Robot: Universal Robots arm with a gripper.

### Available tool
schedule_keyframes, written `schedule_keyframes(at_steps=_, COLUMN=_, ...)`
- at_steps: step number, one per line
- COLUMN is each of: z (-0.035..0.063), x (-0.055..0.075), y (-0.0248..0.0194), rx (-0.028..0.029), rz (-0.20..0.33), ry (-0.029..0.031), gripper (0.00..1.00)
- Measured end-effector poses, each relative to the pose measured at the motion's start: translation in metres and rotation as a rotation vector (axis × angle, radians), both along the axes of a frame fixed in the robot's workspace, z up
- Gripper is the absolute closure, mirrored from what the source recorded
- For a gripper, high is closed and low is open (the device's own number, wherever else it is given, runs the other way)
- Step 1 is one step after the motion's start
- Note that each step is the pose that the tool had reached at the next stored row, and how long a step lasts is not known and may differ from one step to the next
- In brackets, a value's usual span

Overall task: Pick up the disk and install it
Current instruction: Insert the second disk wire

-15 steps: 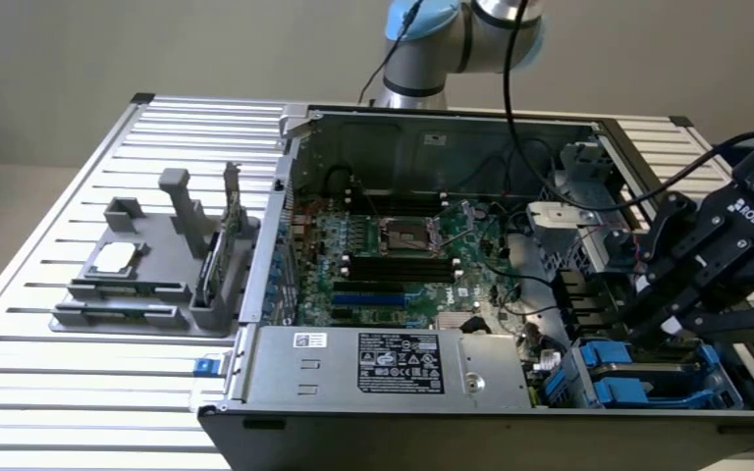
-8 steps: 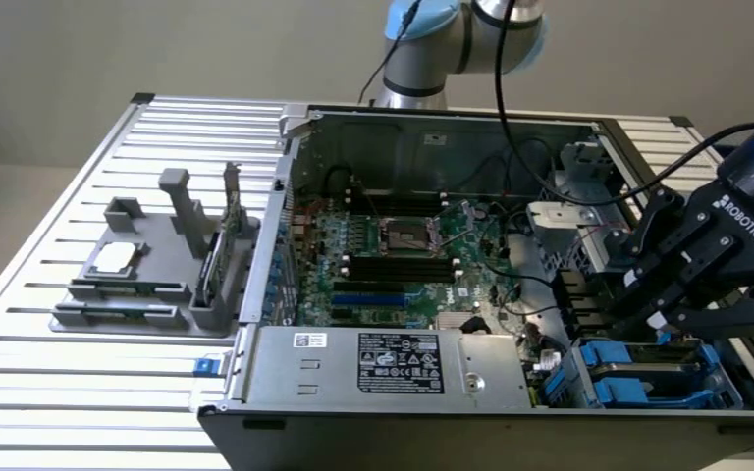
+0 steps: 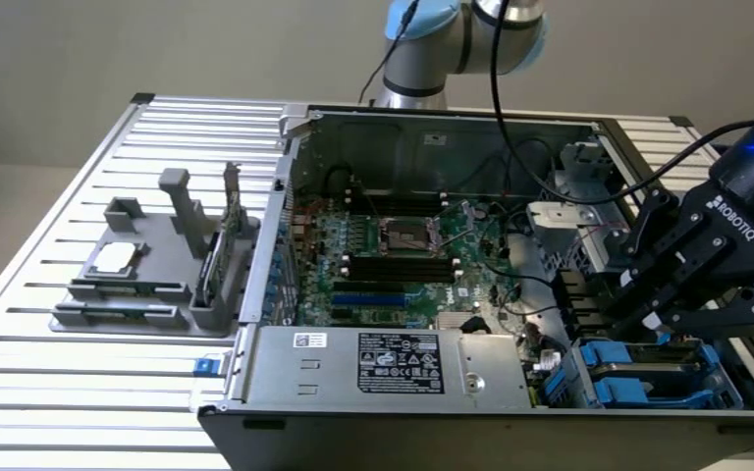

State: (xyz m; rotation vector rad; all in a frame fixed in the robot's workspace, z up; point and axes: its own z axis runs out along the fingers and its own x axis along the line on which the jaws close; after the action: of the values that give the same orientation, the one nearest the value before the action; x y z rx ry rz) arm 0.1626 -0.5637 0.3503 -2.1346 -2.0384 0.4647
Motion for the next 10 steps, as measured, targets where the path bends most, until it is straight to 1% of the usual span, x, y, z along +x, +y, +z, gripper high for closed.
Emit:
schedule_keyframes(at_steps=9, z=0.0000, x=0.0000, y=0.0000, rx=0.0000, rz=0.000, ry=0.0000, gripper=0.70)
schedule_keyframes(at_steps=10, z=0.0001, x=0.0000, y=0.0010, rx=-0.0002, rz=0.000, ry=-0.0001, gripper=0.70)
